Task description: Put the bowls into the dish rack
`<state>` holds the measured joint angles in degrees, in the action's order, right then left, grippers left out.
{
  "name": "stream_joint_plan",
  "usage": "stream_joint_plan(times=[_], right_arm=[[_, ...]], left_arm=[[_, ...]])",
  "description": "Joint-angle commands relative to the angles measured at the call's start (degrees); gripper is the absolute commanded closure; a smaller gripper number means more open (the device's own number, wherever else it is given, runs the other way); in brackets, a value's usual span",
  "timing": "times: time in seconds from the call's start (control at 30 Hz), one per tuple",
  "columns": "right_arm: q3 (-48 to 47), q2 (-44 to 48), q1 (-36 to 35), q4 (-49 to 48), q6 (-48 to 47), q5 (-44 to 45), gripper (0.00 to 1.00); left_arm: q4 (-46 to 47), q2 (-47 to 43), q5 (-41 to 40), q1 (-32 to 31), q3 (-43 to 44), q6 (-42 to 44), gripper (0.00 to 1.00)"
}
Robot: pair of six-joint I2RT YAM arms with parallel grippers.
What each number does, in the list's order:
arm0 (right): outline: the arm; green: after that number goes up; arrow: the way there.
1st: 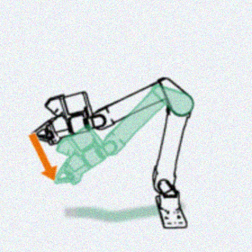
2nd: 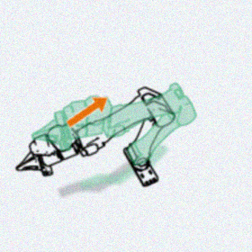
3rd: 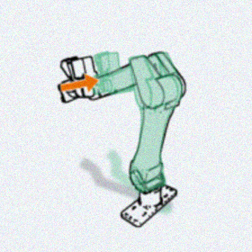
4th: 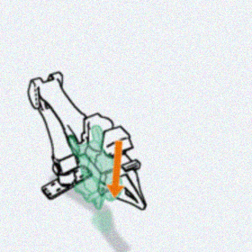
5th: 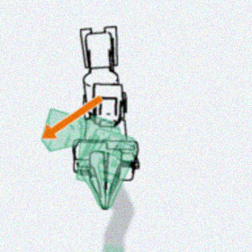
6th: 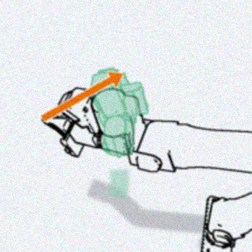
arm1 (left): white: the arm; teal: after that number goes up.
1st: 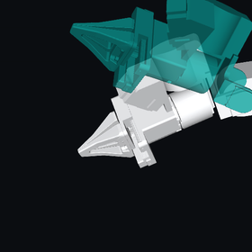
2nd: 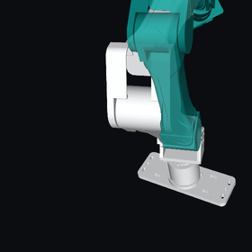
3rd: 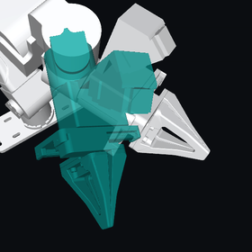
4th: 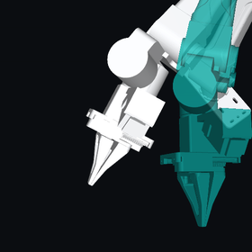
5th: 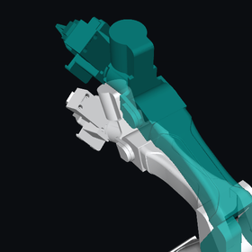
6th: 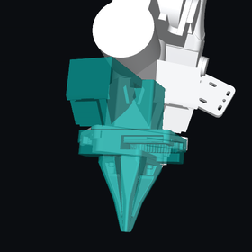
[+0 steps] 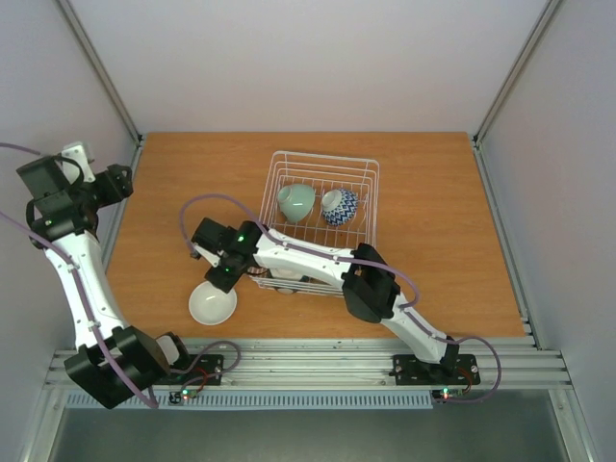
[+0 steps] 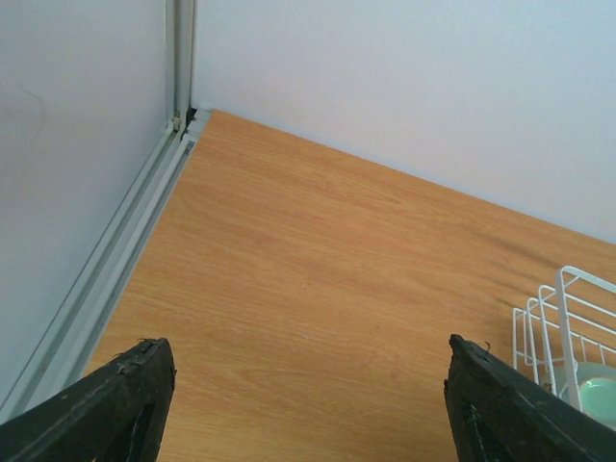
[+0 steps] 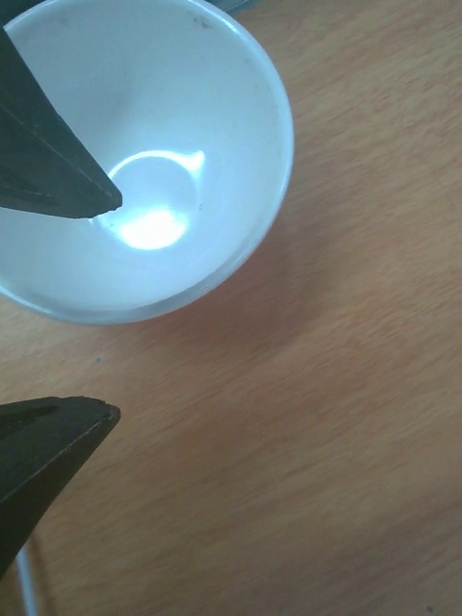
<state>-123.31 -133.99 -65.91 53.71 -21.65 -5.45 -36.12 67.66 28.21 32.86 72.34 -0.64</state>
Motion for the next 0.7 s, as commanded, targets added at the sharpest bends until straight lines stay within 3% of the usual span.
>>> stream_joint_plan(times=[0.0,0.3,0.47,0.67], right_arm=[[-1.87,-3.78,-0.52,3.18,0.97,-1.32,0.49],[-3.62,-7.25,-0.62,4.24,0.41,-0.63,0.5],[-4.47,-8.29,-0.63,4.67,0.05,0.11,0.88],[-6.77,-9.85,-0.71,6.53,-0.73,0.95,0.99]], left_arm=[[2.47,-1.73,2.53,0.52,-0.97,-0.03,0.23],[2.39,-1.34,4.44,0.52,-1.24,-0.85,0.23],[2.01,-1.69,5.22,0.52,-1.33,-0.93,0.23],[1.49,-2.59,5.95,0.54,-0.62,-1.23,0.23]])
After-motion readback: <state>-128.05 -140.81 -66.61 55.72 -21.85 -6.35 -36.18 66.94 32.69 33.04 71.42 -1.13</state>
